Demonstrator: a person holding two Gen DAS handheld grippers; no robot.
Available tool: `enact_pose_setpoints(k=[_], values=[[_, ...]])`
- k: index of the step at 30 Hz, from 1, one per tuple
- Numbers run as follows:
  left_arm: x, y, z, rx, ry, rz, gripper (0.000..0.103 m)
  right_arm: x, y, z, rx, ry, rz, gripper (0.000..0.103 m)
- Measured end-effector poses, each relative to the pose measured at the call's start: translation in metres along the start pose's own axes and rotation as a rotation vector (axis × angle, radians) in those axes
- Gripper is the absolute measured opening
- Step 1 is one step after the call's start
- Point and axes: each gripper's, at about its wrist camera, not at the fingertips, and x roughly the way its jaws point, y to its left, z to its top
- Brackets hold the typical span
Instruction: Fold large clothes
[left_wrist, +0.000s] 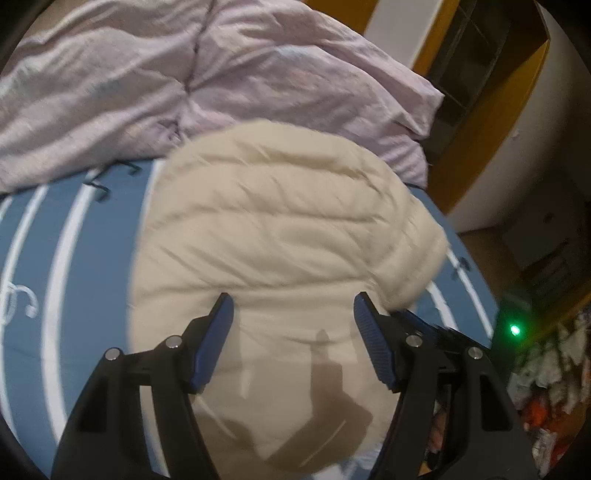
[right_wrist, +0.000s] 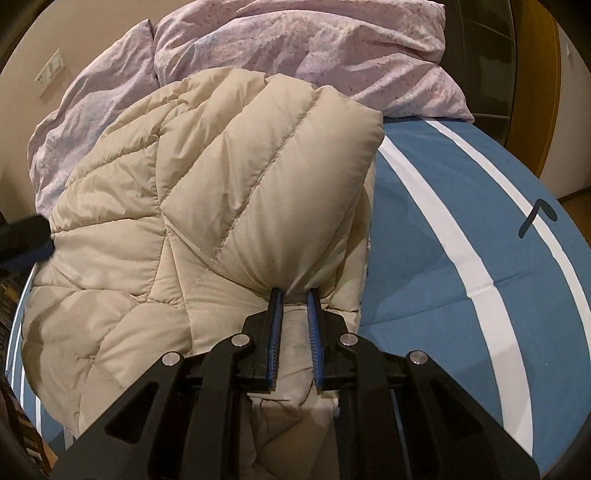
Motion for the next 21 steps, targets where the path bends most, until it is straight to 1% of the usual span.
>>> enact_pose_setpoints(k=[2, 5, 7, 8, 10, 12, 16, 21], values=[[-0.006, 0.006, 0.003, 0.012, -0.032, 0.067, 0.068, 0.001, 0.001, 0.000, 0.001, 0.000, 0.001, 0.015], [-0.009, 0.018, 0.008, 0.033, -0.093, 0.210, 0.070, 0.001, 0.001, 0.001, 0.003, -0.002, 0.004, 0.015], [-0.003, 0.026, 0.012, 0.041, -0.103, 0.282, 0.073, 0.001, 0.001, 0.000, 0.005, -0.003, 0.005, 0.015], [0.001, 0.031, 0.013, 0.042, -0.099, 0.302, 0.073, 0.001, 0.000, 0.000, 0.006, -0.004, 0.006, 0.015], [0.012, 0.039, 0.013, 0.030, -0.080, 0.309, 0.076, 0.001, 0.000, 0.000, 0.004, -0.007, 0.006, 0.015], [0.020, 0.041, 0.013, 0.027, -0.075, 0.304, 0.077, 0.001, 0.000, -0.001, 0.005, -0.008, 0.008, 0.015], [0.040, 0.035, 0.008, 0.077, -0.057, 0.310, 0.077, 0.002, -0.002, -0.001, 0.008, -0.012, 0.010, 0.015], [0.063, 0.029, -0.001, 0.103, -0.043, 0.303, 0.078, 0.000, -0.004, -0.001, 0.007, -0.018, 0.003, 0.016]])
